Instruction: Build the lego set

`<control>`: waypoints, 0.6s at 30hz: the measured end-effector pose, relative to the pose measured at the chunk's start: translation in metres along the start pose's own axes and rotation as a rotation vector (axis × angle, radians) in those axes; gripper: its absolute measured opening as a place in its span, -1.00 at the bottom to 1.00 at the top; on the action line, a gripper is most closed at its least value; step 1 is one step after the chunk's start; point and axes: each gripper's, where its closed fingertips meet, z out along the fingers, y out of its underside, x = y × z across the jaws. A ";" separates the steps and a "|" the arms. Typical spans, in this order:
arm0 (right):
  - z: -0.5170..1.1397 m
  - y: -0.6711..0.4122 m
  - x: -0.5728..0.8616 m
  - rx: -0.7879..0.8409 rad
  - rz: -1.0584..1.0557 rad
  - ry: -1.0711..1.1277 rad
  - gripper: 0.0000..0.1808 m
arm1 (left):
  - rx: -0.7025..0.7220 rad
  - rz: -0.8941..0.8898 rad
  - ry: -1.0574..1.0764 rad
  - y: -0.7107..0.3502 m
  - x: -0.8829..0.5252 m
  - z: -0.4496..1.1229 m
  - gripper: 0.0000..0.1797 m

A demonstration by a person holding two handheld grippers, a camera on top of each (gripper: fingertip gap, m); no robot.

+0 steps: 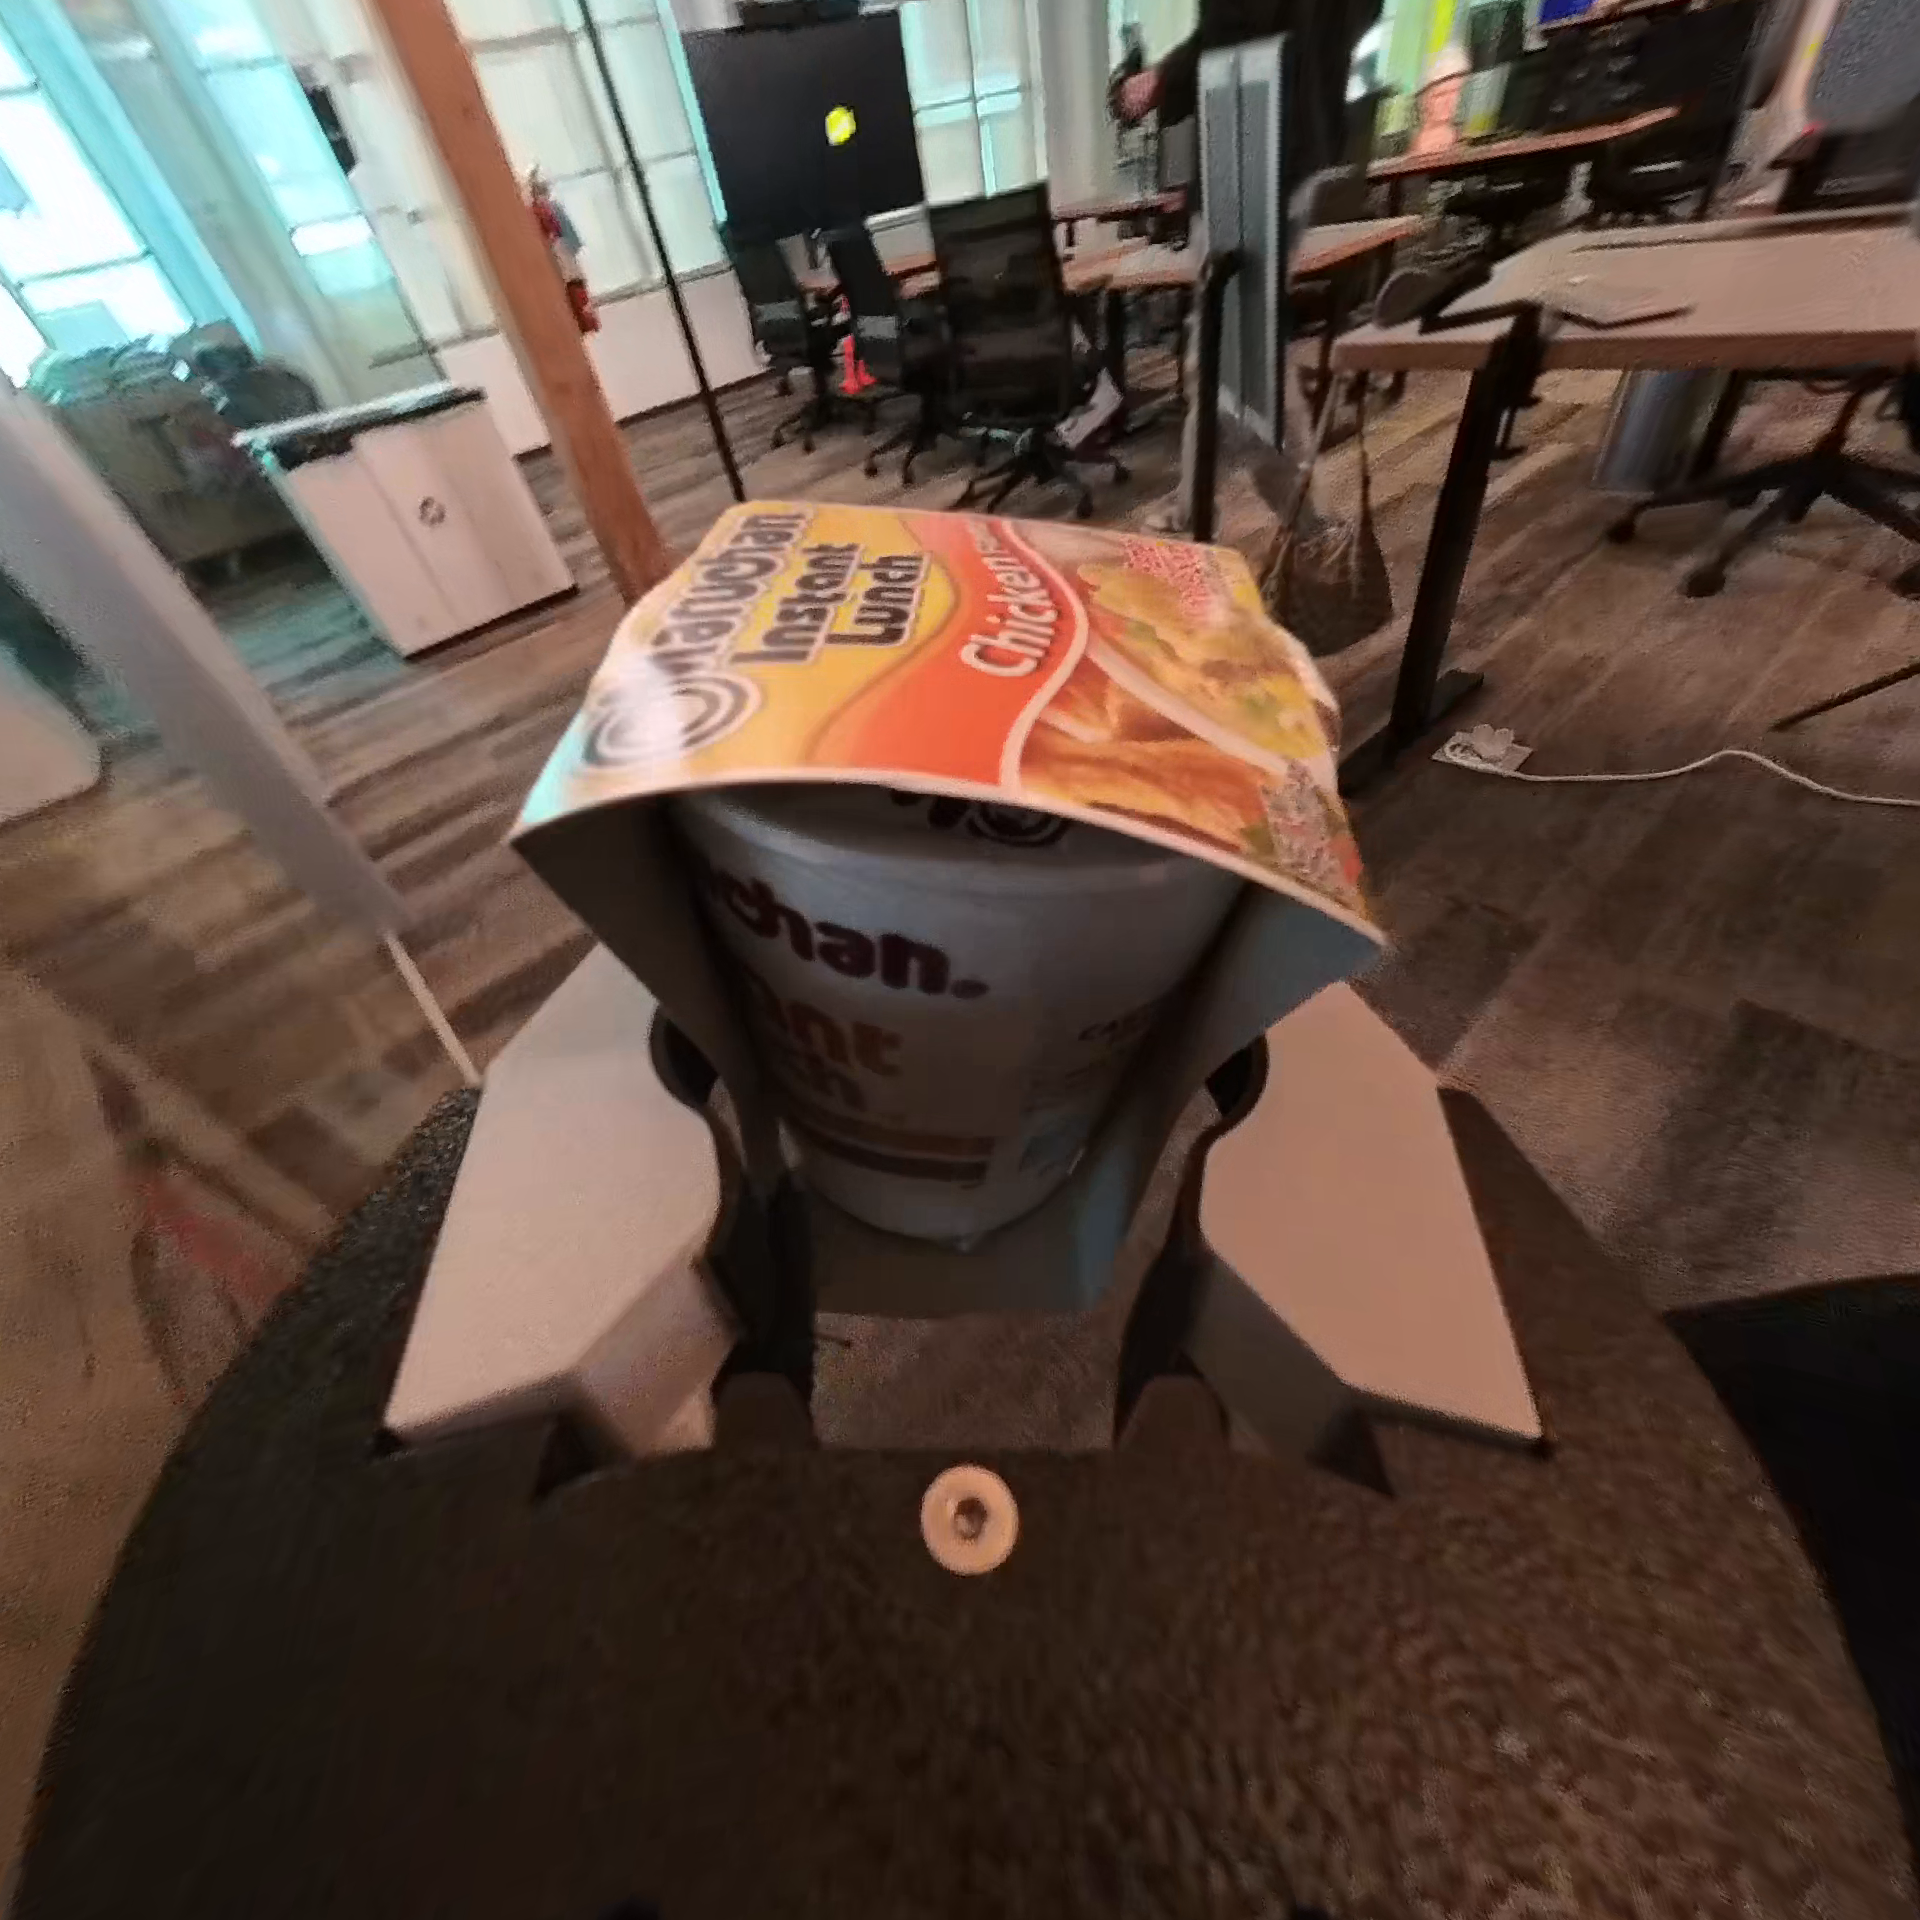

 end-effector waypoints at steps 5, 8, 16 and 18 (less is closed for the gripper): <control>0.068 0.071 0.109 -0.101 -0.061 0.119 -0.08 | 0.090 0.046 0.069 -0.032 -0.081 0.168 0.04; 0.115 0.116 0.178 -0.124 -0.062 0.158 -0.08 | 0.120 0.006 0.060 -0.036 -0.124 0.264 0.04; 0.288 0.172 0.374 -0.122 -0.071 0.198 -0.06 | 0.084 -0.019 0.062 -0.067 -0.239 0.482 0.04; 0.325 0.187 0.419 -0.149 -0.072 0.206 -0.07 | 0.079 -0.005 0.055 -0.074 -0.267 0.530 0.04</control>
